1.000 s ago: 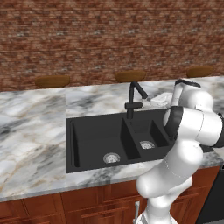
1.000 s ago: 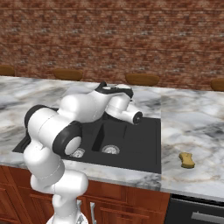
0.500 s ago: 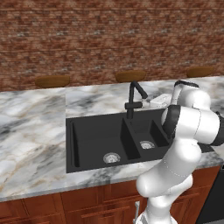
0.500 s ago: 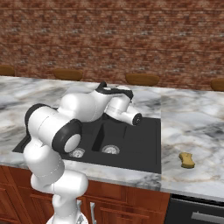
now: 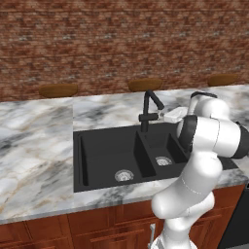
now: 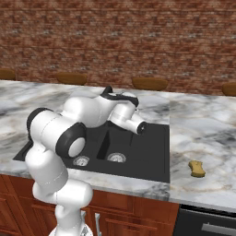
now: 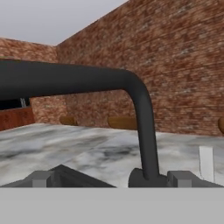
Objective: Soak the sponge with water for a few seconds and then drop it inside the sink.
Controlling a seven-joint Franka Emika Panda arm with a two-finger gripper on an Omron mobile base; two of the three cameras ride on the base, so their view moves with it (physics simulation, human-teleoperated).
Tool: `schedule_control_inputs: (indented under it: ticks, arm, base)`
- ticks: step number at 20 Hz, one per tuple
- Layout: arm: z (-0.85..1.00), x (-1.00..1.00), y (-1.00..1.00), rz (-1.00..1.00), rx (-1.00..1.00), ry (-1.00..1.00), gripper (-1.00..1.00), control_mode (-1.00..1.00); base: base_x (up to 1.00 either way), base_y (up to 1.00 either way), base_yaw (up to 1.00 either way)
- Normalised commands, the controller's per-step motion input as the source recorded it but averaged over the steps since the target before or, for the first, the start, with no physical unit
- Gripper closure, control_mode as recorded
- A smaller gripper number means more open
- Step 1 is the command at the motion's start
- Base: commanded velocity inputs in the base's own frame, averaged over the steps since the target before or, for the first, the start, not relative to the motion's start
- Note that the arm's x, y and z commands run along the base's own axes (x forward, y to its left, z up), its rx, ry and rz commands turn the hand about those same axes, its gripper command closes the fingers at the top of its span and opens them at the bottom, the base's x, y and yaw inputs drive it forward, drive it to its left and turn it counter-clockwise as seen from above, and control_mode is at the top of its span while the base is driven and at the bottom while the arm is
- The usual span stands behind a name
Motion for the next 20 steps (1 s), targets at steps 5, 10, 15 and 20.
schedule_control_inputs:
  ticks: [5, 10, 15, 20]
  arm:
    - [-0.08, 0.04, 0.00, 0.00, 0.00, 0.00, -1.00, -1.00]
    - [-0.12, 0.05, 0.00, 0.00, 0.00, 0.00, -1.00, -1.00]
    - [-0.06, 0.14, -0.04, 0.00, 0.00, 0.00, -1.00, -1.00]
    - [-0.01, 0.17, -0.10, 0.00, 0.00, 0.00, -1.00, -1.00]
  base:
    - [0.00, 0.00, 0.00]
    - [0.00, 0.00, 0.00]
    - [0.00, 0.00, 0.00]
    - [0.00, 0.00, 0.00]
